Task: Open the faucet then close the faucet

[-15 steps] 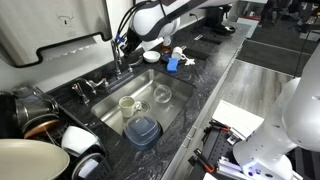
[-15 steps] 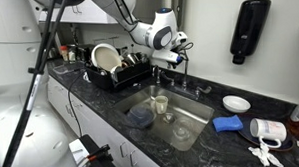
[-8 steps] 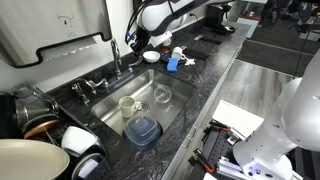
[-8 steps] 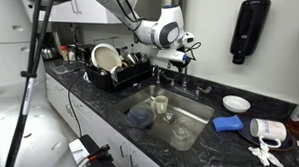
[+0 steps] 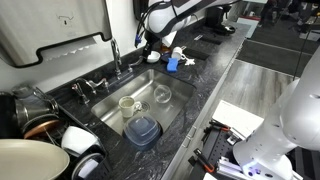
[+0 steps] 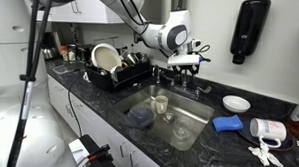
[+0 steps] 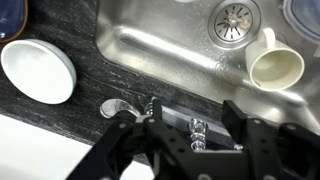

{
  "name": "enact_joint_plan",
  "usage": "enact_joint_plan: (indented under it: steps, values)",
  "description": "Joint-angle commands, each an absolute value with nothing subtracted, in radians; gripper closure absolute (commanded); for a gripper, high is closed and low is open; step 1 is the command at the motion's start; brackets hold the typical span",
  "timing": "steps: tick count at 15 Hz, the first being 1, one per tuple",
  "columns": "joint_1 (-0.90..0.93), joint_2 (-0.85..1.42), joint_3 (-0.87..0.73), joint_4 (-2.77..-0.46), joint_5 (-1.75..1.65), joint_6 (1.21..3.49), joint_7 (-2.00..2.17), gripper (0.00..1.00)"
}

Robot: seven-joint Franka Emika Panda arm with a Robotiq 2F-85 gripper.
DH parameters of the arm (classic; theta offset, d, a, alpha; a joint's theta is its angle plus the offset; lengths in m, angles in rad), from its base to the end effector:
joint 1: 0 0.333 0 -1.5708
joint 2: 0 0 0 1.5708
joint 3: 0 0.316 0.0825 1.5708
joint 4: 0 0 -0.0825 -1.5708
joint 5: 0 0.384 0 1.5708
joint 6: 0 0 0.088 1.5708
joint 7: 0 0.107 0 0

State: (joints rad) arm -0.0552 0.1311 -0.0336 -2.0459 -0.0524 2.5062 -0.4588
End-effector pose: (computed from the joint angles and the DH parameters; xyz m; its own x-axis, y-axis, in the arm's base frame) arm 0.6012 -0.0526 0.4117 0.8739 0.4056 0.2679 0.3664 -0.9118 0.1852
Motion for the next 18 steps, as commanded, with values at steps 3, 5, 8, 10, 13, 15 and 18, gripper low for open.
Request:
enact_joint_plan:
  steps: [3, 5, 8, 10, 13, 15, 18]
  values:
    - [-0.089, 0.148, -0.03, -2.005, -0.117, 2.393, -0.716, 0.0]
    - [-0.084, 0.136, -0.036, -2.033, -0.101, 2.429, -0.668, 0.02]
    - [-0.083, 0.136, -0.034, -2.027, -0.102, 2.421, -0.693, 0.0]
    - [-0.083, 0.136, -0.034, -2.027, -0.102, 2.42, -0.694, 0.0]
    - [-0.102, 0.203, -0.04, -1.937, -0.101, 2.341, -0.797, 0.0]
    - [-0.109, 0.241, -0.047, -1.883, -0.132, 2.296, -0.861, 0.0]
    - [-0.123, 0.308, -0.06, -1.802, -0.197, 2.289, -0.955, 0.0]
